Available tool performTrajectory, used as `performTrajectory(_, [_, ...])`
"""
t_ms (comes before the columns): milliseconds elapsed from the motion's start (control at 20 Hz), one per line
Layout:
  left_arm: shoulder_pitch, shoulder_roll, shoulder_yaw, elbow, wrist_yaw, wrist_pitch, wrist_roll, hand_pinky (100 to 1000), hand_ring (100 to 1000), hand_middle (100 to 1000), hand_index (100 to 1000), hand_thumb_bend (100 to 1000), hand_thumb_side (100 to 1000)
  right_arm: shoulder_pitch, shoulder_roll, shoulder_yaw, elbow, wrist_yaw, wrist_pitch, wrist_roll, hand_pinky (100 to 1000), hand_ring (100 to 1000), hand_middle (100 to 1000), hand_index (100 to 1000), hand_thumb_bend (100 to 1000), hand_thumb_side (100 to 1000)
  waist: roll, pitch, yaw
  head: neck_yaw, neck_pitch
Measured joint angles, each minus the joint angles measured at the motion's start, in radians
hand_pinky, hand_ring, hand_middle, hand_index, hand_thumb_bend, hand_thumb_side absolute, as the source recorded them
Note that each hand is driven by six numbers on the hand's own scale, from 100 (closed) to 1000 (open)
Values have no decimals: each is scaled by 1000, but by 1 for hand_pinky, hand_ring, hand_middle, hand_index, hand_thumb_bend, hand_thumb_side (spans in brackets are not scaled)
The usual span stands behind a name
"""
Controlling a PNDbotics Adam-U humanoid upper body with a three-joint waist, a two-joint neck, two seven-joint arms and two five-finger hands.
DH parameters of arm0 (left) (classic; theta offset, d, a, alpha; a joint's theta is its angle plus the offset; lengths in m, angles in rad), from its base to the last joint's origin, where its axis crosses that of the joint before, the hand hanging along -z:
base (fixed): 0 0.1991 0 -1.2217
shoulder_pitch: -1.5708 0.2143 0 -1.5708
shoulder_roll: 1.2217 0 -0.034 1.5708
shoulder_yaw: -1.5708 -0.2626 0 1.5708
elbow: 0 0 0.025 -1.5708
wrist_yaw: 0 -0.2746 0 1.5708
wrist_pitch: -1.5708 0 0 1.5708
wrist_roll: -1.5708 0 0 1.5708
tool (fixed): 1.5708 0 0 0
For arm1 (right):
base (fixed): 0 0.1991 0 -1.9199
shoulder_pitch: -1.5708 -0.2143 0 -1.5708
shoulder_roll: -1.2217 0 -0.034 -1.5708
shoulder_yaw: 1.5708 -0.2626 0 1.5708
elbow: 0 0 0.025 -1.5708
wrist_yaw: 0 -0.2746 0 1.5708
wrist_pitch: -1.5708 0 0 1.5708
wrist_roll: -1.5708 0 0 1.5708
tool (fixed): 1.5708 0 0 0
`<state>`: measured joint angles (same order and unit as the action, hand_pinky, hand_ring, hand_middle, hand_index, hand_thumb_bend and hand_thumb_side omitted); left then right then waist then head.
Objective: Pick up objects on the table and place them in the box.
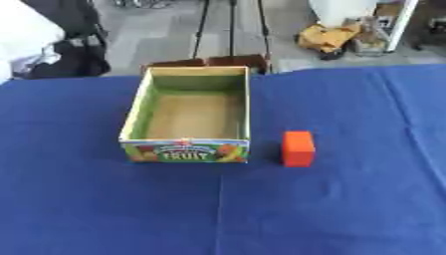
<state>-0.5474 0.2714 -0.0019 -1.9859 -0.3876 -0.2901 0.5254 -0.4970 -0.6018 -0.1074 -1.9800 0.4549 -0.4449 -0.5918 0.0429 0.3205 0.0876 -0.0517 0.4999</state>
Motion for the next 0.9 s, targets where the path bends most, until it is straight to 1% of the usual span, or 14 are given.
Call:
performTrajectory(650, [0, 0, 0, 0, 0, 1, 1, 770, 873, 848, 939, 100, 977, 1, 0, -3, 0, 0, 6, 6, 674, 739, 662, 790, 100, 1000, 0, 1, -1, 0, -1])
performTrajectory(800, [0, 0, 0, 0, 0, 1, 2, 770, 873, 848, 939, 100, 977, -7, -4, -5, 0, -2, 24, 19, 680, 764, 679, 807, 100, 1000, 0, 1, -2, 0, -1])
performTrajectory(900, [1, 0, 0, 0, 0, 2, 2, 770, 873, 848, 938, 100, 976, -27, -20, -5, 0, -9, 47, 38, 685, 780, 692, 818, 138, 1000, 0, 1, -3, -1, -1])
